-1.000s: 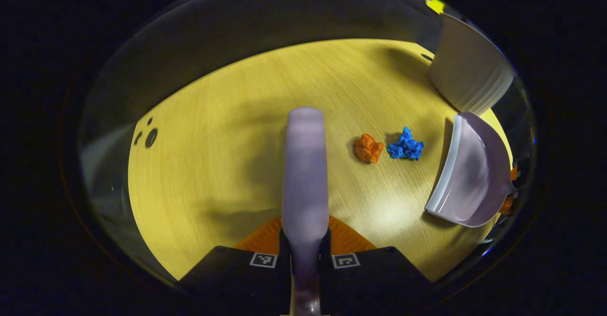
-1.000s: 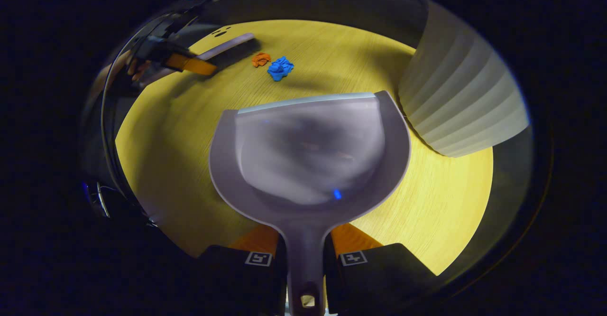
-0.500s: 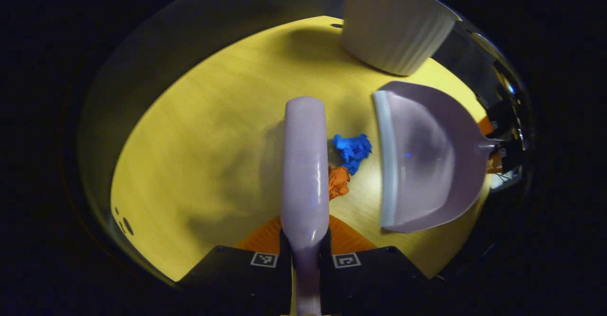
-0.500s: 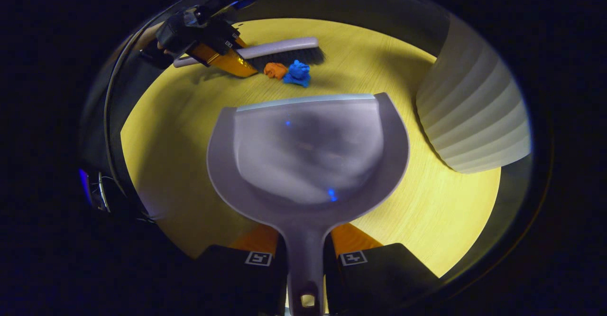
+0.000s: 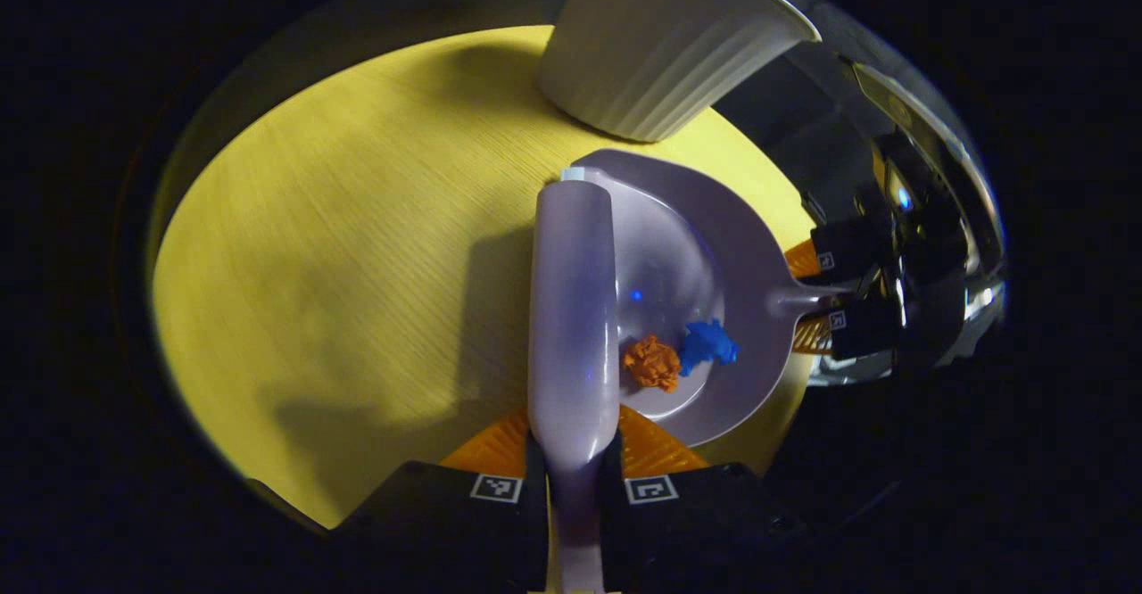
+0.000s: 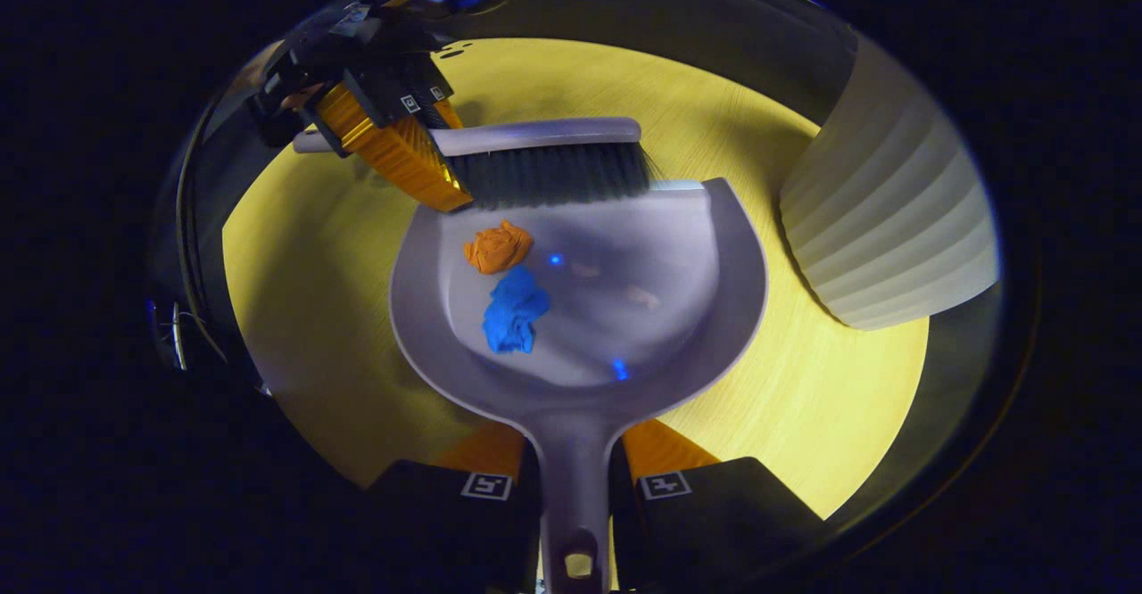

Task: Pick up the small broom and dustpan from the desktop, sweep the trash into the dustpan with the broom, and then empty the trash into the garbage bin.

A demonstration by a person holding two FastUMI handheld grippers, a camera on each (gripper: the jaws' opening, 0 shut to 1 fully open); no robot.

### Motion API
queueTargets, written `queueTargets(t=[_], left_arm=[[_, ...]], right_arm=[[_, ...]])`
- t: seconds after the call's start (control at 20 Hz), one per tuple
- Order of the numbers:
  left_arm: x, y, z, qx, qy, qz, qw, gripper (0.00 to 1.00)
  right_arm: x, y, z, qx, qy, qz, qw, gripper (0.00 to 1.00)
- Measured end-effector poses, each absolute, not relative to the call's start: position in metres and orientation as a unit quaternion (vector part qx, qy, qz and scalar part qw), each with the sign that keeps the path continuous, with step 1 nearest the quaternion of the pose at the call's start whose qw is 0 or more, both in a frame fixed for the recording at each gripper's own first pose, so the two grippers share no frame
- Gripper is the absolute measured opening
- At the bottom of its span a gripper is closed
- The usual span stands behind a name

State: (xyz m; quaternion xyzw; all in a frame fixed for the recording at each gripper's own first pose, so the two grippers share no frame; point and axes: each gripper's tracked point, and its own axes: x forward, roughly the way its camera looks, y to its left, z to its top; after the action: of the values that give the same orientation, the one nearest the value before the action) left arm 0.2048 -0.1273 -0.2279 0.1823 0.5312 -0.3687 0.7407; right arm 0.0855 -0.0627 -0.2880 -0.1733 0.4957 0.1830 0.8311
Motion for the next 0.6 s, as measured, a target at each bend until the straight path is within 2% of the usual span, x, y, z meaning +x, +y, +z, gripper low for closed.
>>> queueTargets(t=[0.1, 0.15, 0.25, 0.3, 0.35, 0.55, 0.6], left_arm=[[0.206, -0.122, -0.222, 0.172, 0.504, -0.35, 0.771, 0.28], [0.204, -0.119, -0.215, 0.16, 0.489, -0.341, 0.786, 0.28], [0.198, -0.11, -0.199, 0.132, 0.46, -0.318, 0.819, 0.28], [0.194, -0.102, -0.193, 0.118, 0.446, -0.305, 0.833, 0.28], [0.19, -0.09, -0.19, 0.107, 0.433, -0.289, 0.847, 0.27], [0.166, -0.036, -0.209, 0.064, 0.402, -0.23, 0.884, 0.28], [0.162, -0.022, -0.218, 0.059, 0.388, -0.216, 0.894, 0.28]], right_arm=[[0.085, -0.064, -0.289, -0.175, 0.49, 0.18, 0.835, 0.37], [0.085, -0.063, -0.289, -0.166, 0.49, 0.177, 0.837, 0.41], [0.08, -0.062, -0.284, -0.152, 0.49, 0.169, 0.842, 0.37], [0.08, -0.064, -0.282, -0.151, 0.487, 0.166, 0.844, 0.41], [0.079, -0.065, -0.277, -0.155, 0.484, 0.162, 0.846, 0.37], [0.075, -0.065, -0.25, -0.163, 0.472, 0.15, 0.853, 0.37], [0.076, -0.065, -0.247, -0.166, 0.469, 0.149, 0.855, 0.33]])
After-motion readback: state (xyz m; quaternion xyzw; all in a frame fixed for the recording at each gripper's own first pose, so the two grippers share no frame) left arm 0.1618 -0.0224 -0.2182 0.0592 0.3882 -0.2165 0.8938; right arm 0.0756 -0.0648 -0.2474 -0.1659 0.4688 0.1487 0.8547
